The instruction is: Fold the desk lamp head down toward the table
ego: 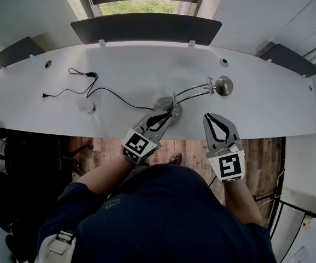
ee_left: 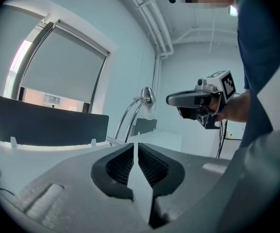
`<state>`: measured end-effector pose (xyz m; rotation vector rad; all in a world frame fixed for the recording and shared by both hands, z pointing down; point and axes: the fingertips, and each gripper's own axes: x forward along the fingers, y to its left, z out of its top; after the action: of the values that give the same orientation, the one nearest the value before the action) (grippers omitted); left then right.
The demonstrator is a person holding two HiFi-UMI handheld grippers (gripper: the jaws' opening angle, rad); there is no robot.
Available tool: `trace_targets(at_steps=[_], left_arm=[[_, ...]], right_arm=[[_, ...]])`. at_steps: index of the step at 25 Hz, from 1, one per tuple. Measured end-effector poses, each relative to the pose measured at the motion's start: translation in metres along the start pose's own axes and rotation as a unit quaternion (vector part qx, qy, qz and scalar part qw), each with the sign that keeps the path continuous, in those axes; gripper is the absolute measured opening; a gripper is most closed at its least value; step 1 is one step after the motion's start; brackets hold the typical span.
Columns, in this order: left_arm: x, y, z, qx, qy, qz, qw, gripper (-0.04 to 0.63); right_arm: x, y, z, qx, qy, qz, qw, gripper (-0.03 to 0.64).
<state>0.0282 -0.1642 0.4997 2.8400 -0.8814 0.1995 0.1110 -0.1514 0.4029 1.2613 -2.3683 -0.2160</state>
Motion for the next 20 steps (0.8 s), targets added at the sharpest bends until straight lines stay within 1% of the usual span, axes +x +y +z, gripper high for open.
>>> trace_targets(at_steps=[2, 7, 11, 13, 17, 20], left_arm=[[0.003, 0.006, -0.005, 0.001, 0.003, 0.007, 1.0000, 0.031], [0.013, 0.018, -0.016, 0.005, 0.014, 0.019, 0.9997, 0.081], [0.024, 0.026, -0.021, 0.014, 0.020, 0.023, 0.9994, 0.118], [0.028, 0.030, -0.024, 0.016, 0.024, 0.025, 0.9993, 0.129], [0.037, 0.034, -0.030, 0.024, 0.031, 0.022, 0.9990, 0.147], [0.042, 0.037, -0.034, 0.034, 0.037, 0.019, 0.9985, 0.155]], right_arm=[[0.002, -0.002, 0.002, -0.015, 0.001, -0.002, 1.000, 0.012], [0.006, -0.006, 0.003, -0.084, 0.026, -0.009, 0.996, 0.023], [0.010, -0.009, 0.003, -0.117, 0.040, -0.019, 0.992, 0.094], [0.012, -0.011, 0.005, -0.135, 0.045, -0.023, 0.989, 0.115], [0.015, -0.019, 0.005, -0.190, 0.067, -0.040, 0.979, 0.143], [0.019, -0.025, 0.005, -0.247, 0.084, -0.055, 0.964, 0.152]])
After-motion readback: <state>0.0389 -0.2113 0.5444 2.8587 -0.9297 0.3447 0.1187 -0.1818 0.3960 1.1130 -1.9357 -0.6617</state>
